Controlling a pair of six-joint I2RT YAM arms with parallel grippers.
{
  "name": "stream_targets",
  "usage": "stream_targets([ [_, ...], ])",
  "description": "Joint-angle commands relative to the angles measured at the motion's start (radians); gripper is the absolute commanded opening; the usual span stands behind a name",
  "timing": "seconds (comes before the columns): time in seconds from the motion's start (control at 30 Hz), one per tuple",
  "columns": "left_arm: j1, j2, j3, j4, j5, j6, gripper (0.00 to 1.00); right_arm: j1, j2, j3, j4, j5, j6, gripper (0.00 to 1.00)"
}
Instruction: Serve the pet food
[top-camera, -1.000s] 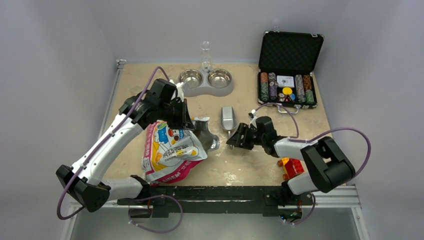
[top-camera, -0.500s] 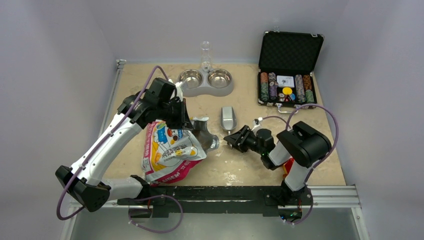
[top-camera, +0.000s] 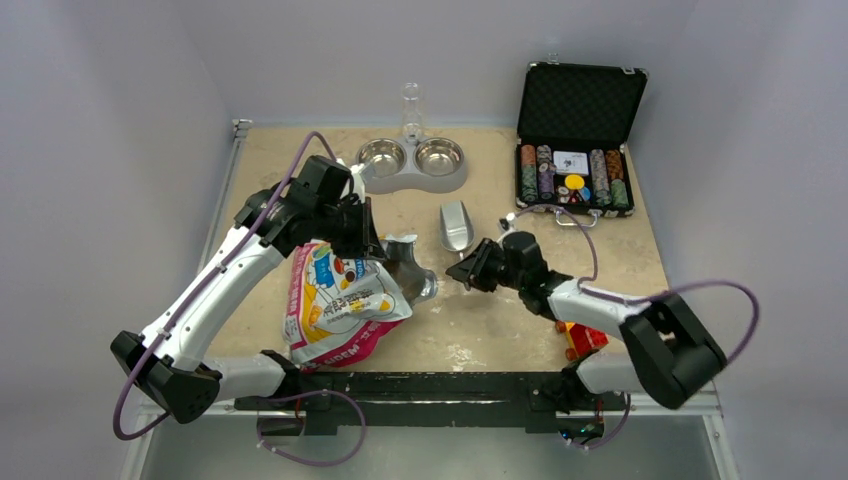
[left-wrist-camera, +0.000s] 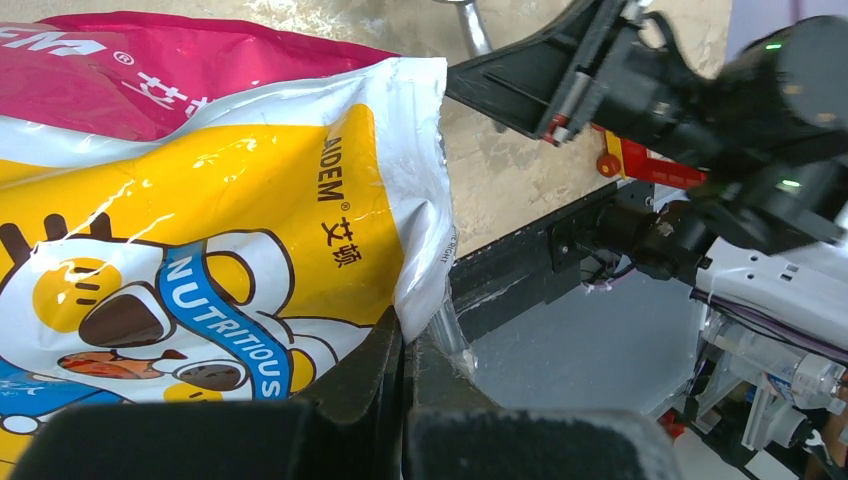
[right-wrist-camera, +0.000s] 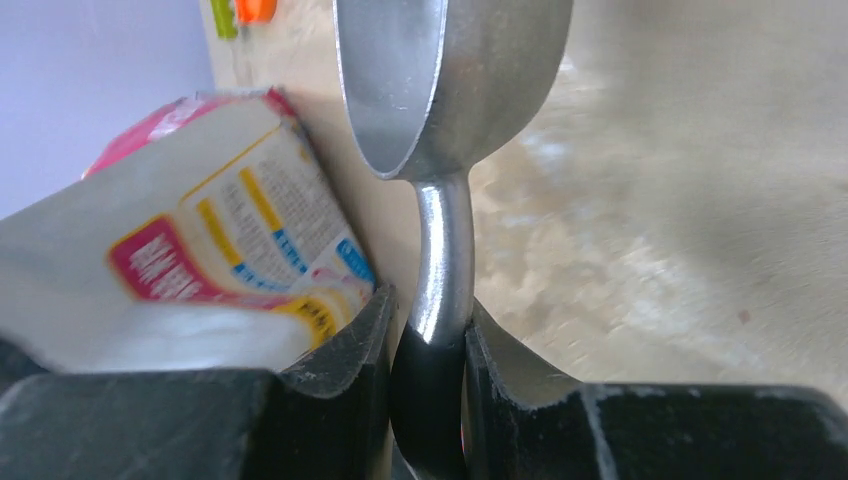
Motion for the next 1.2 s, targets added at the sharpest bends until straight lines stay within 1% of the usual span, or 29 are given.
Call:
stream_targets([
  [0.0, -0.005, -0.029, 0.007, -0.033, 0.010, -0.009, 0.00, 0.027, -0.180, 0.246, -0.858, -0.015, -0.363, 0.00],
  [0.03, -0.004, -0.035, 0.000, -0.022, 0.009, -0.003, 0.00, 0.027, -0.194, 0.286, -1.006, -0.011, -0.410, 0.00],
  [0.1, -0.004, -0.046, -0.010, -0.007, 0.003, 0.024, 0.00, 0.035, -0.229, 0.346, -1.173, -0.047, -0.477, 0.00],
  [0.2, -0.003, -0.049, -0.018, -0.009, -0.008, 0.062, 0.00, 0.051, -0.337, 0.410, -1.323, -0.066, -0.526, 0.00],
  [0.23, -0.003, -0.048, -0.019, -0.017, -0.014, 0.070, 0.00, 0.052, -0.383, 0.428, -1.350, -0.052, -0.532, 0.00],
  [0.27, -0.004, -0.050, -0.021, -0.021, -0.020, 0.075, 0.00, 0.053, -0.404, 0.432, -1.340, -0.069, -0.532, 0.00],
  [0.37, -0.004, -0.065, -0.040, 0.000, -0.026, 0.076, 0.00, 0.042, -0.358, 0.417, -1.221, -0.184, -0.586, 0.00],
  [0.5, -0.004, -0.074, -0.039, -0.002, -0.026, 0.076, 0.00, 0.026, -0.177, 0.421, -0.940, -0.272, -0.611, 0.00],
  [0.57, -0.003, -0.074, -0.019, -0.024, -0.033, 0.082, 0.00, -0.030, -0.055, 0.445, -0.868, -0.305, -0.628, 0.00],
  [0.67, -0.004, -0.089, -0.003, -0.059, -0.058, 0.088, 0.00, -0.130, 0.069, 0.432, -0.692, -0.453, -0.640, 0.00],
  [0.7, -0.004, -0.095, -0.004, -0.063, -0.063, 0.091, 0.00, -0.149, 0.107, 0.438, -0.664, -0.517, -0.663, 0.00],
  [0.77, -0.004, -0.110, -0.002, -0.074, -0.075, 0.099, 0.00, -0.158, 0.184, 0.481, -0.687, -0.597, -0.737, 0.00],
  [0.83, -0.004, -0.116, 0.000, -0.083, -0.087, 0.107, 0.00, -0.160, 0.250, 0.505, -0.703, -0.663, -0.771, 0.00],
  [0.97, -0.004, -0.118, -0.001, -0.078, -0.093, 0.100, 0.00, -0.172, 0.295, 0.480, -0.663, -0.670, -0.769, 0.08],
  [1.0, -0.004, -0.117, -0.001, -0.071, -0.091, 0.095, 0.00, -0.175, 0.297, 0.465, -0.638, -0.660, -0.756, 0.11],
  [1.07, -0.004, -0.112, -0.003, -0.060, -0.083, 0.089, 0.00, -0.184, 0.299, 0.430, -0.576, -0.639, -0.723, 0.19],
  [1.17, -0.003, -0.100, -0.001, -0.056, -0.071, 0.083, 0.00, -0.219, 0.317, 0.364, -0.449, -0.634, -0.659, 0.27],
])
